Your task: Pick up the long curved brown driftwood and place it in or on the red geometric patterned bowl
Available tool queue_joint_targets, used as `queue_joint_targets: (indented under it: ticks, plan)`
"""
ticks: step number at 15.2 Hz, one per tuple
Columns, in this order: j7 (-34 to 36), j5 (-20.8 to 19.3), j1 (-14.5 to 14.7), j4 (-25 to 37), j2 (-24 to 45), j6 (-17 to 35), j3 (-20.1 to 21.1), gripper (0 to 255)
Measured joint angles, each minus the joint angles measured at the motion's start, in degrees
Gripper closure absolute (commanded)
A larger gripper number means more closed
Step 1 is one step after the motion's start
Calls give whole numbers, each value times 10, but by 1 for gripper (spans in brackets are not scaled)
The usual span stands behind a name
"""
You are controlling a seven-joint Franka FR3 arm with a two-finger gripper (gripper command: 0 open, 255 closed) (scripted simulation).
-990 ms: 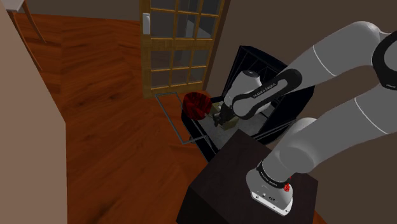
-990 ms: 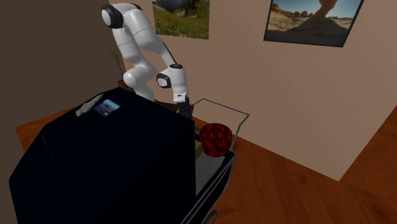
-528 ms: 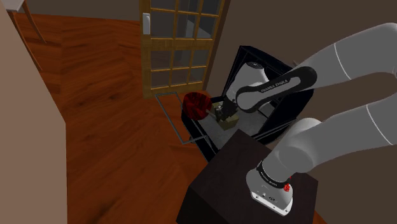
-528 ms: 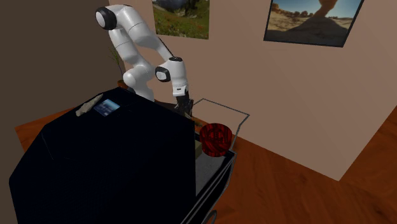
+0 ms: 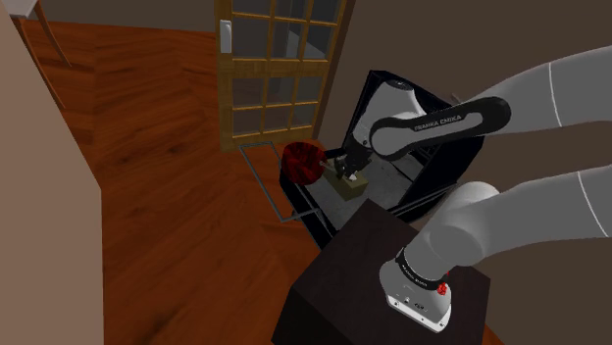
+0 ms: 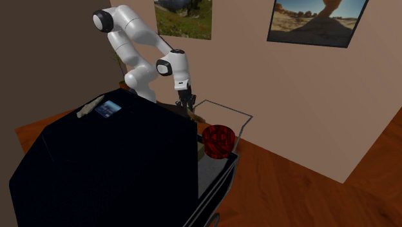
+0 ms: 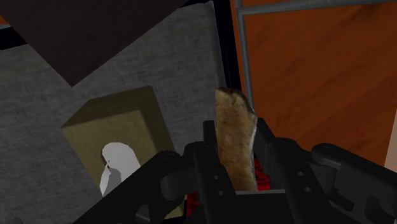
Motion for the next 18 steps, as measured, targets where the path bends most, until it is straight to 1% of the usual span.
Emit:
queue_joint_targets:
  ticks: [3, 6, 9, 13, 15, 18]
  plan:
    - [-7, 8, 10, 45, 51, 6, -7, 255]
    - [-20, 23, 23, 110, 126, 17, -18, 255]
    - [-41, 41, 32, 178, 188, 10, -31, 255]
    - [-65, 76, 46, 283, 284, -2, -40, 255]
    - [-76, 88, 47, 303, 314, 7, -42, 255]
    - [-86, 99, 47, 302, 335, 28, -43, 255]
